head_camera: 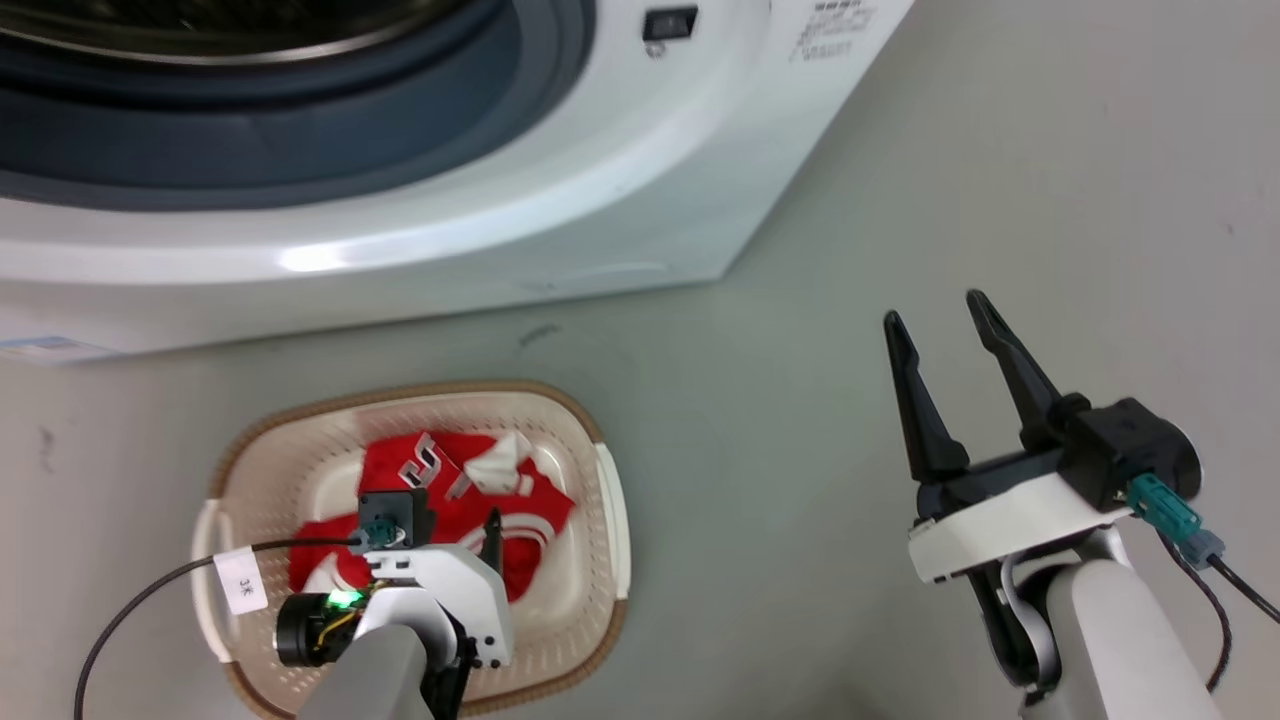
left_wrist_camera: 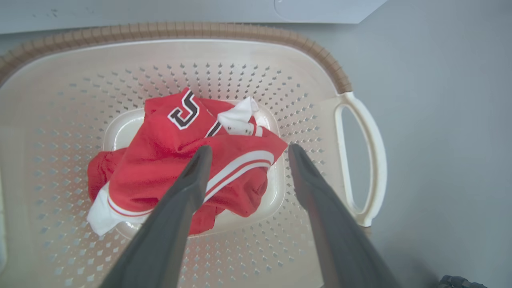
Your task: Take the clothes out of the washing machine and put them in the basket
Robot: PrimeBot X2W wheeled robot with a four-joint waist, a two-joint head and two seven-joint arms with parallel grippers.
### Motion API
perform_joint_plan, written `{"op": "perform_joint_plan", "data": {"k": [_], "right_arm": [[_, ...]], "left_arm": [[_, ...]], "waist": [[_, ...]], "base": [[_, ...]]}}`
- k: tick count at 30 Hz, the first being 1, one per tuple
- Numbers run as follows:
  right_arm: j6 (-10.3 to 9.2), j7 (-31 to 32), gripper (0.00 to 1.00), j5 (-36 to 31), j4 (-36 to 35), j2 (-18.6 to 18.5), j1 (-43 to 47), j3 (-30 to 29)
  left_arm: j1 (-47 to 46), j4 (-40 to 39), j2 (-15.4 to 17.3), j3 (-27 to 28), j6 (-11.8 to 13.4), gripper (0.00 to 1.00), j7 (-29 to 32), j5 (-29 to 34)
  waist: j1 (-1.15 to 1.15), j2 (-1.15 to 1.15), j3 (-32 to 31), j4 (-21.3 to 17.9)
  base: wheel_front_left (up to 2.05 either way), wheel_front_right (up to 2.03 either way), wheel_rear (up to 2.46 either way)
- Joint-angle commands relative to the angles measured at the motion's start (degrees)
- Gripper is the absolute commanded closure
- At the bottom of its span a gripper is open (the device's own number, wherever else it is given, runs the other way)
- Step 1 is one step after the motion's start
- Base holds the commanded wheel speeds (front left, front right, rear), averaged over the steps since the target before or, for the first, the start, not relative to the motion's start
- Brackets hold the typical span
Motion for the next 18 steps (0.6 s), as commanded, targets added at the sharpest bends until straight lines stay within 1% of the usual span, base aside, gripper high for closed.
{"op": "perform_joint_plan", "data": {"k": [1,2,5,13,14,15,18], "right_arm": [[-0.04,0.7,0.0,-1.0,-0.5,0.0,2.1,-1.2],[-0.04,0.7,0.0,-1.0,-0.5,0.0,2.1,-1.2],[-0.04,1.9,0.0,-1.5,-1.5,0.0,4.1,-2.2],[-0.04,4.6,0.0,-2.8,-4.8,-0.1,9.0,-4.4],[-0.04,4.9,0.0,-3.1,-5.7,-0.1,10.0,-4.7],[-0.04,5.0,0.0,-3.3,-6.2,-0.1,10.4,-5.0],[-0.04,5.5,0.0,-3.6,-7.4,0.0,11.9,-5.7]], "left_arm": [[3.0,-3.6,-0.5,0.2,0.6,0.0,-0.3,0.4],[3.0,-3.6,-0.5,0.2,0.6,0.0,-0.3,0.4],[6.4,-9.5,-0.7,1.4,1.2,0.0,-0.3,0.7],[14.8,-28.7,-1.0,5.4,2.5,0.0,-0.3,3.6],[16.4,-33.3,-1.0,6.3,2.7,0.0,-0.3,4.5],[17.0,-35.7,-1.1,6.8,2.8,0.0,-0.3,4.8],[18.6,-42.6,-1.1,6.8,3.4,0.0,-0.3,6.1]], "waist": [[0.0,0.0,-8.1,4.5],[0.0,0.0,-8.1,4.5],[0.0,0.0,-11.5,5.9],[0.0,0.0,-18.2,9.2],[0.0,0.0,-19.7,9.7],[0.0,0.0,-20.2,10.0],[0.0,0.0,-21.8,10.8]], "base": [[0.0,0.0,0.0],[0.0,0.0,0.0],[0.0,0.0,0.0],[0.0,0.0,0.0],[0.0,0.0,0.0],[0.0,0.0,0.0],[0.0,0.0,0.0]]}}
